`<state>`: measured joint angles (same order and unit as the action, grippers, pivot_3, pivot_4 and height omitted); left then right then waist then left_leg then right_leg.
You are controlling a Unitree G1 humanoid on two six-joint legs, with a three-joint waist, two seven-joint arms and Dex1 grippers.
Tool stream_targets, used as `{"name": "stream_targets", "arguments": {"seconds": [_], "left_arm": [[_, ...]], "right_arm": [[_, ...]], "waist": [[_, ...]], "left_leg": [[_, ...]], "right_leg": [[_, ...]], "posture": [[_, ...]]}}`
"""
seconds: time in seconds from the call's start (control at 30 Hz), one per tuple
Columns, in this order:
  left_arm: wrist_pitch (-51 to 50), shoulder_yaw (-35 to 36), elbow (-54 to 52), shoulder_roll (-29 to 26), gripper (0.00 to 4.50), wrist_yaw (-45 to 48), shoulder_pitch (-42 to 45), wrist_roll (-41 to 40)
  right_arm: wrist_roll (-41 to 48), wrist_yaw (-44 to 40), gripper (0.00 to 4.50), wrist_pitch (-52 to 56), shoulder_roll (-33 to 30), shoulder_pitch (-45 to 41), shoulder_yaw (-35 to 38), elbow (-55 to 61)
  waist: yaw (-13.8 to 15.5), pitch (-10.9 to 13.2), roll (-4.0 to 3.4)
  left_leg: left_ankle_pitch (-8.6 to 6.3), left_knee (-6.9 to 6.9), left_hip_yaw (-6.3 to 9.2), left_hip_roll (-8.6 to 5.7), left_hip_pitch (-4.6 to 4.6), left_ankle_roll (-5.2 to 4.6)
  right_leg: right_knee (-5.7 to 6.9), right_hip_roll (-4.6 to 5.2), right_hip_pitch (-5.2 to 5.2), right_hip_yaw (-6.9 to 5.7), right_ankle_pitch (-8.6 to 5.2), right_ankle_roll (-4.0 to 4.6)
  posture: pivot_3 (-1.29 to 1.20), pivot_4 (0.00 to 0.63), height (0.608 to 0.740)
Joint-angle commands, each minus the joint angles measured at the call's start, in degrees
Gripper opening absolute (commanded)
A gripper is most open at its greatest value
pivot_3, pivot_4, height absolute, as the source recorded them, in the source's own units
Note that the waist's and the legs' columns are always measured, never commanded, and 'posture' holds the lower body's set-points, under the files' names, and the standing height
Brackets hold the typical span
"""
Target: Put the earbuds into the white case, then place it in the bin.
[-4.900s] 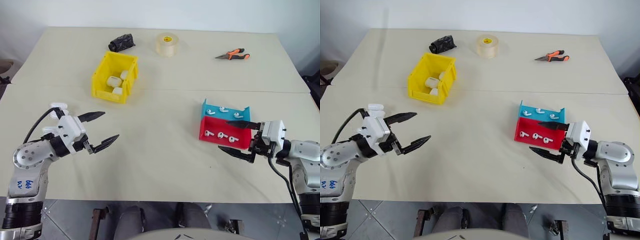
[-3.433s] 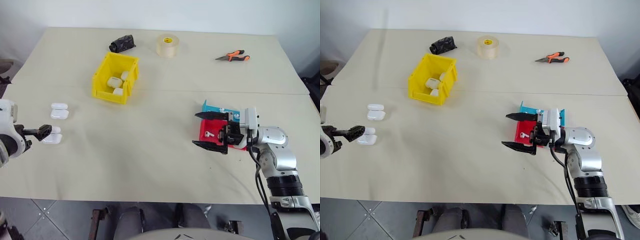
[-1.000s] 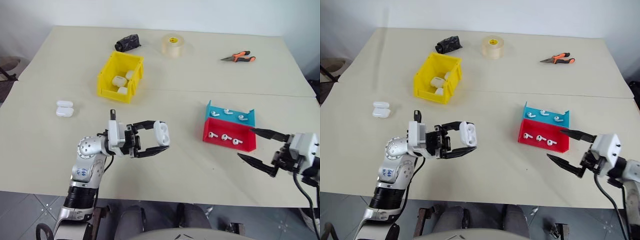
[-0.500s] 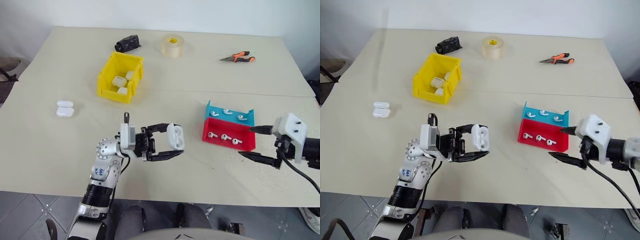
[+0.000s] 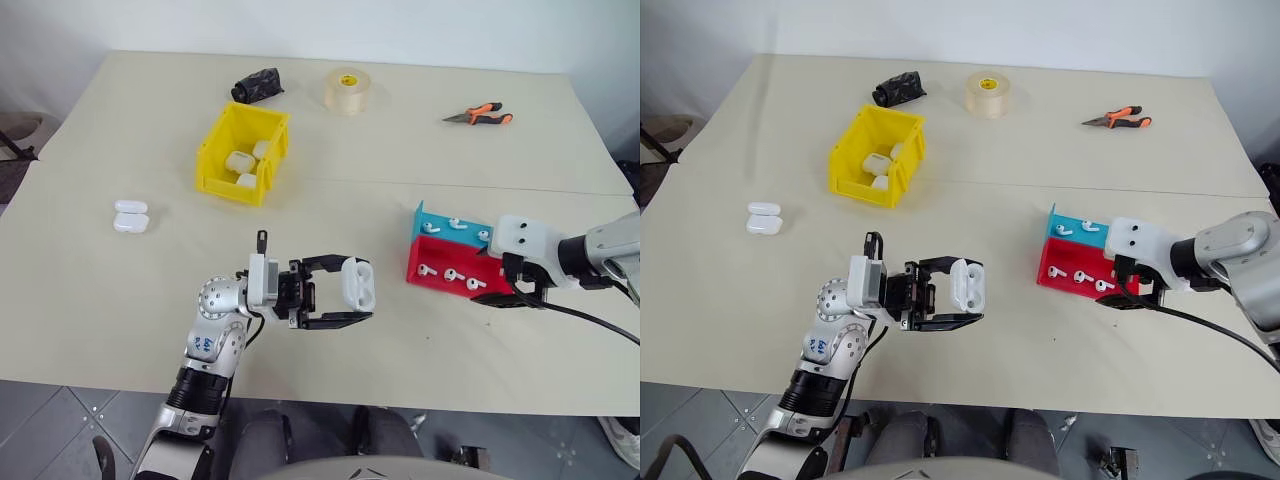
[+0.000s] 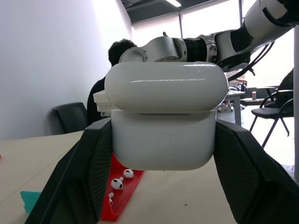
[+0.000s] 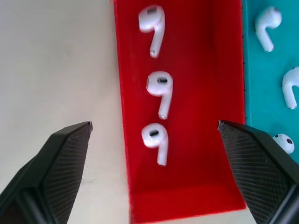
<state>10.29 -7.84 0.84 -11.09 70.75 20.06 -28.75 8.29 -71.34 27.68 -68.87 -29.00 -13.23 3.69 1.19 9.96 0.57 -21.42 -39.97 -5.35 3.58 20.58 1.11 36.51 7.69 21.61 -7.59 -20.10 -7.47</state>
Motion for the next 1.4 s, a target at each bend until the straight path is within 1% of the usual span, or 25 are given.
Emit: {"name": "stream_targets", "arguments": {"seconds": [0.03, 0.07, 0.17, 0.33, 0.7, 1.03, 1.07, 1.1, 1.13, 1.17, 1.27, 1.3, 1.4], "left_arm": [[-0.4, -0.3, -2.3, -0.2, 2.81, -0.8, -0.2, -0.4], [-0.4, -0.4, -2.5, -0.2, 2.81, -0.8, -0.3, -0.5], [-0.2, -0.5, -3.4, 0.2, 2.81, -1.4, -0.3, -0.4], [-1.1, -0.9, -4.9, 0.4, 2.81, -2.5, -0.2, -0.7], [-3.0, -0.8, -6.3, -0.4, 2.81, -3.7, -0.2, -1.1], [-3.8, -0.5, -6.9, -0.9, 2.81, -4.1, -0.1, -1.1], [-3.8, -0.5, -6.8, -0.9, 2.81, -4.1, -0.1, -1.1], [-3.8, -0.5, -6.8, -0.9, 2.81, -4.1, -0.1, -1.1], [-3.8, -0.5, -6.8, -0.9, 2.81, -4.1, 0.0, -1.1], [-3.7, -0.4, -6.6, -0.9, 2.81, -4.1, 0.1, -1.1], [-3.6, -0.4, -6.4, -0.9, 2.81, -4.0, 0.2, -1.1], [-3.6, -0.4, -6.3, -0.9, 2.81, -4.0, 0.3, -1.1], [-3.7, -0.3, -6.2, -0.9, 2.81, -4.0, 0.4, -1.1]], "right_arm": [[-2.5, -2.6, 4.5, -3.1, 0.8, -2.3, -0.6, -2.2], [-3.0, -3.1, 4.5, -3.6, 1.2, -2.8, -0.9, -2.8], [-4.5, -4.0, 3.9, -5.2, 2.2, -3.1, -1.8, -4.1], [-7.0, -5.2, 2.23, -8.0, 3.1, -2.9, -2.8, -5.9], [-11.7, -6.4, 2.23, -13.2, 6.2, -5.9, -3.7, -11.0], [-13.8, -7.6, 2.23, -15.2, 7.9, -6.8, -4.2, -13.7], [-14.1, -7.7, 1.87, -15.5, 7.9, -6.7, -4.3, -13.8], [-14.4, -7.8, 1.7, -15.8, 7.7, -6.6, -4.3, -13.9], [-14.5, -8.0, 1.38, -16.0, 7.7, -6.4, -4.3, -14.0], [-14.5, -8.3, 1.38, -15.9, 7.7, -6.3, -4.2, -14.1], [-14.5, -8.9, 0.64, -15.8, 7.8, -6.2, -4.2, -13.9], [-14.5, -9.0, 0.5, -15.8, 7.9, -6.3, -4.1, -13.9], [-14.5, -8.9, 0.5, -15.4, 8.2, -6.4, -3.9, -13.7]], "waist": [[0.0, 0.0, 0.0], [0.0, 0.0, 0.0], [0.1, 0.0, 0.0], [0.1, 0.0, 0.0], [0.0, 0.0, -0.01], [0.0, 0.0, -0.01], [0.0, 0.0, -0.01], [0.0, 0.0, -0.01], [0.0, 0.0, -0.01], [0.0, 0.0, -0.01], [0.0, 0.0, -0.01], [0.0, 0.0, -0.01], [0.0, 0.0, -0.01]], "left_leg": [[0.0, 0.0, 0.0, 0.0, 0.0, 0.0], [0.0, -0.01, 0.0, 0.0, 0.0, 0.0], [0.0, -0.01, 0.0, 0.01, 0.0, 0.0], [0.0, -0.02, 0.0, 0.0, 0.02, 0.0], [0.0, -0.03, 0.0, 0.02, 0.02, 0.0], [0.0, -0.04, 0.0, 0.03, 0.02, 0.0], [0.0, -0.04, 0.0, 0.03, 0.02, 0.0], [0.0, -0.04, 0.0, 0.03, 0.02, 0.0], [0.0, -0.04, 0.0, 0.03, 0.02, 0.0], [0.0, -0.04, 0.0, 0.03, 0.02, 0.0], [0.0, -0.04, 0.0, 0.03, 0.02, 0.0], [0.0, -0.04, 0.0, 0.03, 0.02, 0.0], [0.0, -0.05, 0.0, 0.03, 0.02, 0.0]], "right_leg": [[0.0, 0.0, 0.0, -0.01, 0.0, 0.0], [0.0, 0.0, 0.0, 0.0, 0.0, 0.0], [0.01, 0.0, 0.0, -0.02, 0.0, 0.0], [0.0, 0.01, 0.0, -0.02, 0.01, -0.01], [0.0, -0.01, 0.0, -0.02, 0.01, -0.01], [0.01, -0.02, 0.0, -0.03, 0.01, -0.01], [0.01, -0.02, 0.0, -0.03, 0.01, -0.01], [0.0, -0.02, 0.0, -0.03, 0.01, -0.01], [0.0, -0.02, 0.0, -0.03, 0.01, -0.01], [0.0, -0.02, 0.0, -0.03, 0.01, -0.01], [0.0, -0.02, 0.0, -0.03, 0.01, -0.01], [0.01, -0.02, 0.0, -0.03, 0.01, -0.01], [0.01, -0.02, 0.0, -0.04, 0.01, -0.01]], "posture": [[0.0, 0.15, 0.74], [0.0, 0.15, 0.74], [0.0, 0.15, 0.74], [0.0, 0.15, 0.74], [0.0, 0.15, 0.74], [0.0, 0.15, 0.74], [0.0, 0.15, 0.74], [0.0, 0.15, 0.74], [0.0, 0.15, 0.74], [0.0, 0.15, 0.74], [0.0, 0.15, 0.74], [0.0, 0.15, 0.74], [0.0, 0.15, 0.74]]}}
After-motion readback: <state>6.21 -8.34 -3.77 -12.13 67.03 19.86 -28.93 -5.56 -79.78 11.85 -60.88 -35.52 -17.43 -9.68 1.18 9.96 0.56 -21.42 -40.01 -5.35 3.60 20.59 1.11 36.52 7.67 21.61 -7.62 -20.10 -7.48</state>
